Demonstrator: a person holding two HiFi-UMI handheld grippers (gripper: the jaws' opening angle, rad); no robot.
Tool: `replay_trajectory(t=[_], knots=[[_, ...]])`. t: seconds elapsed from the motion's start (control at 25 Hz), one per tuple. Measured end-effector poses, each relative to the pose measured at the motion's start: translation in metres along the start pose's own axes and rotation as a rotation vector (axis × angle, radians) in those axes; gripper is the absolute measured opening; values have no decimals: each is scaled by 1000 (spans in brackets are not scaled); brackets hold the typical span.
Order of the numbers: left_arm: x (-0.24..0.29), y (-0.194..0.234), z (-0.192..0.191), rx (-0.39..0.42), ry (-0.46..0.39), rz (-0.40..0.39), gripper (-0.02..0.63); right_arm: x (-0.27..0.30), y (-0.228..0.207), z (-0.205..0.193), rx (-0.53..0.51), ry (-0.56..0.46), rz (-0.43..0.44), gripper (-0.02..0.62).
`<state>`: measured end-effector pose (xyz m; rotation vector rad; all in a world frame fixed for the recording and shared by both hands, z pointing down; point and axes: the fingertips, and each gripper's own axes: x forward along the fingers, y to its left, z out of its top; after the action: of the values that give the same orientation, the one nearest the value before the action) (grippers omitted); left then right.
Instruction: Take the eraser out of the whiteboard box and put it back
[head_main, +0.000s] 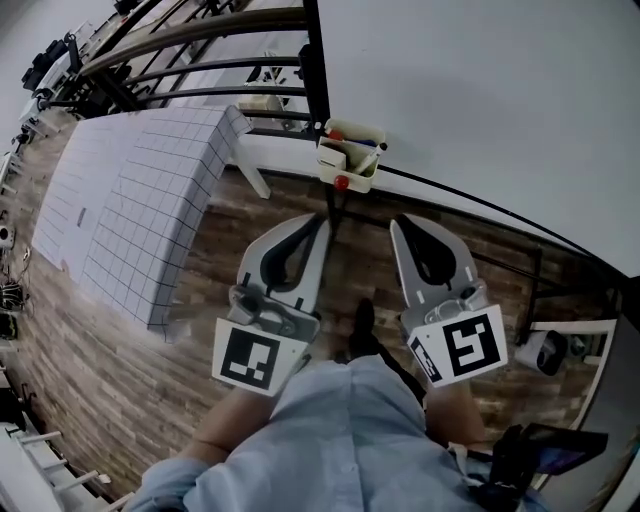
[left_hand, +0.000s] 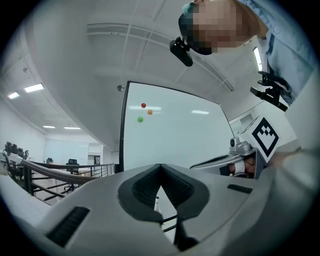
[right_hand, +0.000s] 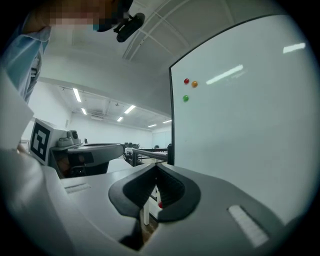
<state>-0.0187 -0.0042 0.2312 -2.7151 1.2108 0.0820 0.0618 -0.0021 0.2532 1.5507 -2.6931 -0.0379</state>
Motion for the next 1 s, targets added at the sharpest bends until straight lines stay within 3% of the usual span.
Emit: replay_trajectory(t=[0.48,1.0], knots=[[67,36,15,75,-20,117,-2,72,-30,3,-36,7,195,3],[88,72,-3,46,-20,172,-2,115,-27,-22,-93,106,309,12]])
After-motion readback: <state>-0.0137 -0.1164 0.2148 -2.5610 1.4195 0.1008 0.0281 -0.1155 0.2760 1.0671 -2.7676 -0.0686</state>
